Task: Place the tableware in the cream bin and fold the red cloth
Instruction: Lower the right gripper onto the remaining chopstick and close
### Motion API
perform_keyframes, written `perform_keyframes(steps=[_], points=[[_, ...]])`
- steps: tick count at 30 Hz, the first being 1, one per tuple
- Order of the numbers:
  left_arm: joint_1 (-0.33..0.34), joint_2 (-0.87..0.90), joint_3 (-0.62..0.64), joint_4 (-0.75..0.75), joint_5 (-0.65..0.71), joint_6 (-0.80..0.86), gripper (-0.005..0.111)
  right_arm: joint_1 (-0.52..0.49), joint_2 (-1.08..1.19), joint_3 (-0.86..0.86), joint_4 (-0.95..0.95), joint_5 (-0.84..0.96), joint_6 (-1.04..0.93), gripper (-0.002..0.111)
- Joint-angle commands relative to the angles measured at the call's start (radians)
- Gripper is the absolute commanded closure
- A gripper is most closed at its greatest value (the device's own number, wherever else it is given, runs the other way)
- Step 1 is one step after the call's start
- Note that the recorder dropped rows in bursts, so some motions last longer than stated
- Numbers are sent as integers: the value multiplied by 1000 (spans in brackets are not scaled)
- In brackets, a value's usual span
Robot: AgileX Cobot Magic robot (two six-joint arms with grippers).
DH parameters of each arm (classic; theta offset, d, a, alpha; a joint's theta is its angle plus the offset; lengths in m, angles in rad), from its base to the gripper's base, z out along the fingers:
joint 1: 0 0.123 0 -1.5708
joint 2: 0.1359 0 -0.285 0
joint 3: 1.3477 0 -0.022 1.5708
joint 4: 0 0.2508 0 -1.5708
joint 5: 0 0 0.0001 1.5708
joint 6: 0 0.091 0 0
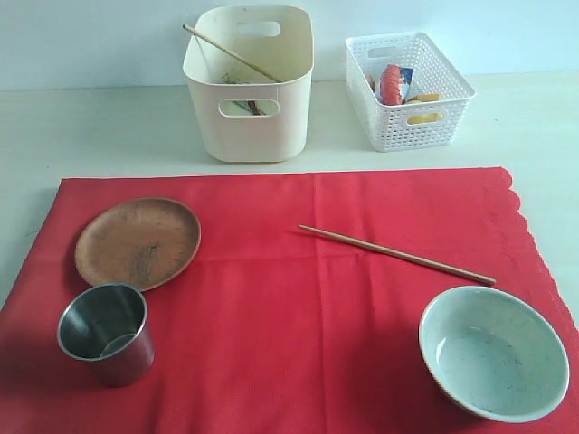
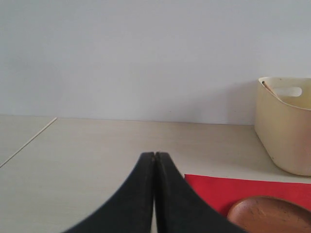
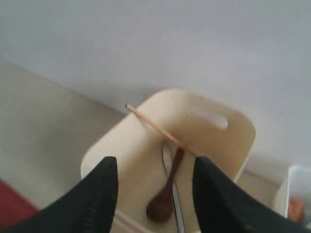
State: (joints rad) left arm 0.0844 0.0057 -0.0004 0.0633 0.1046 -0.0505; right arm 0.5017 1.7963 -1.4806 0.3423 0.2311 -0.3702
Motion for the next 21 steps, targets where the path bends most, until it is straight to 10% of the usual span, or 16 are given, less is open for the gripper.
perform_keyframes(steps=[1,9,21], points=[[-6,-6,0,1,-2,3,104,-24,-13,-3,-134,369,-4,68],[-6,-6,0,1,-2,3,104,-24,127,-1,-200,798,-2,69],[-6,-6,0,1,-2,3,104,-24,295,-1,-404,813,111,69]])
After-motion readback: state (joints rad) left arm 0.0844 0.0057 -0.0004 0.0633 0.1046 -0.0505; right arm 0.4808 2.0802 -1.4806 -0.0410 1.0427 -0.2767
